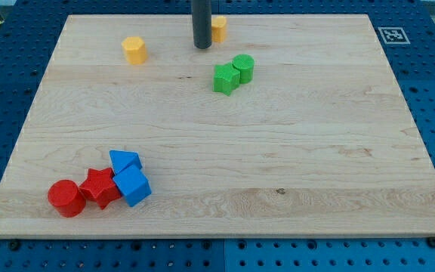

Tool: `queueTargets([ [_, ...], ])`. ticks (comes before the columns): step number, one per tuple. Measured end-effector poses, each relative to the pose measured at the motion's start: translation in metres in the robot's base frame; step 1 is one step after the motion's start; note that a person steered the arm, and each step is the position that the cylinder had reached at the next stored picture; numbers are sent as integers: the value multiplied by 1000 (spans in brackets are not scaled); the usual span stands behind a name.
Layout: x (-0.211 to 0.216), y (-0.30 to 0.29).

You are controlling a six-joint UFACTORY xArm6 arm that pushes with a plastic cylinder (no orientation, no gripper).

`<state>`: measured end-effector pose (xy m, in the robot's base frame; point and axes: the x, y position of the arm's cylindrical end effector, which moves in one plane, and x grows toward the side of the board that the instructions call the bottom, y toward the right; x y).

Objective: Place the yellow hexagon left to the yellow heart

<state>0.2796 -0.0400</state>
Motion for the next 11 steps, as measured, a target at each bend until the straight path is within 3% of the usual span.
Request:
queueTargets([
  [2, -38, -91],
  [3, -33, -154],
  [4, 3, -185],
  [5, 38, -179],
  [7, 29, -162],
  [11, 35, -73],
])
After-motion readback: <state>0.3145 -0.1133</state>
